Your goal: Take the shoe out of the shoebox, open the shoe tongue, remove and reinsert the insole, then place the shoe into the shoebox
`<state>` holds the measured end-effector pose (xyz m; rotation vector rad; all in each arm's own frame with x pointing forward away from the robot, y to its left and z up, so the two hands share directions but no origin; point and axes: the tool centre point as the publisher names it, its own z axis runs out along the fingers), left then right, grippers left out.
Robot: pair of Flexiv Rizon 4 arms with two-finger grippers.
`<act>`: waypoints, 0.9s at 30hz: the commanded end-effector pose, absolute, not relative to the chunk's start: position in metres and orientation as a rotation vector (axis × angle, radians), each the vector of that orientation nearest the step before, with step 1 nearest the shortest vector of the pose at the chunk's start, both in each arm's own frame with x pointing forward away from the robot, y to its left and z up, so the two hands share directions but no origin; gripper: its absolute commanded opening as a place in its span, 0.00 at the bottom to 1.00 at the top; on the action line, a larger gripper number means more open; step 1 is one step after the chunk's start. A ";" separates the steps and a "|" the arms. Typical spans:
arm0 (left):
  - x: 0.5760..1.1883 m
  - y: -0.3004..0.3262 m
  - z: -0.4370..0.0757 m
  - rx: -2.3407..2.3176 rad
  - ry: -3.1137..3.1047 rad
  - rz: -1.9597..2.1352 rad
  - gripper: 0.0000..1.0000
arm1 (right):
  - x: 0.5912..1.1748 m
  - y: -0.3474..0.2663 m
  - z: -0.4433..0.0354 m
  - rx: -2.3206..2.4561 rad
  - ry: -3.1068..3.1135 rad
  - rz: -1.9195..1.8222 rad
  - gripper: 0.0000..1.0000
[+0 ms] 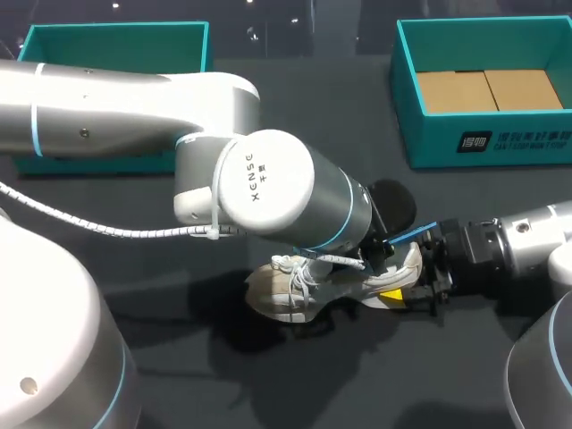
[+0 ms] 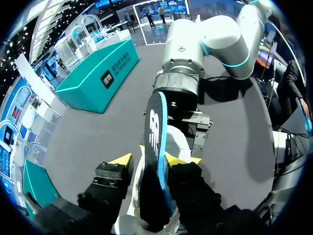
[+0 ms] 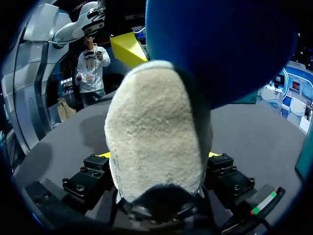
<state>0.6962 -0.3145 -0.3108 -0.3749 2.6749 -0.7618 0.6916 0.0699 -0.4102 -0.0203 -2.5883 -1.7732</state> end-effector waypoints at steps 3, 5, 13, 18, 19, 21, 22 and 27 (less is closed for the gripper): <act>0.693 -0.314 -0.312 -0.374 2.632 -0.805 0.39 | 0.690 0.072 -0.411 -0.022 -2.592 -1.772 0.00; 0.693 -0.316 -0.313 -0.363 2.625 -0.817 0.38 | 0.690 0.072 -0.411 -0.022 -2.592 -1.772 0.00; 0.695 -0.325 -0.324 -0.329 2.589 -0.836 0.36 | 0.690 0.072 -0.411 -0.022 -2.592 -1.772 0.00; 0.696 -0.324 -0.329 -0.295 2.596 -0.879 0.36 | 0.690 0.072 -0.411 -0.022 -2.592 -1.772 0.00; 0.696 -0.323 -0.329 -0.294 2.598 -0.883 0.36 | 0.690 0.072 -0.411 -0.022 -2.592 -1.772 0.00; 0.696 -0.323 -0.331 -0.291 2.592 -0.883 0.36 | 0.690 0.072 -0.411 -0.022 -2.592 -1.772 0.00; 0.696 -0.323 -0.331 -0.289 2.592 -0.884 0.35 | 0.690 0.072 -0.411 -0.022 -2.592 -1.772 0.00; 0.698 -0.320 -0.334 -0.291 2.587 -0.885 0.29 | 0.690 0.072 -0.411 -0.022 -2.592 -1.772 0.00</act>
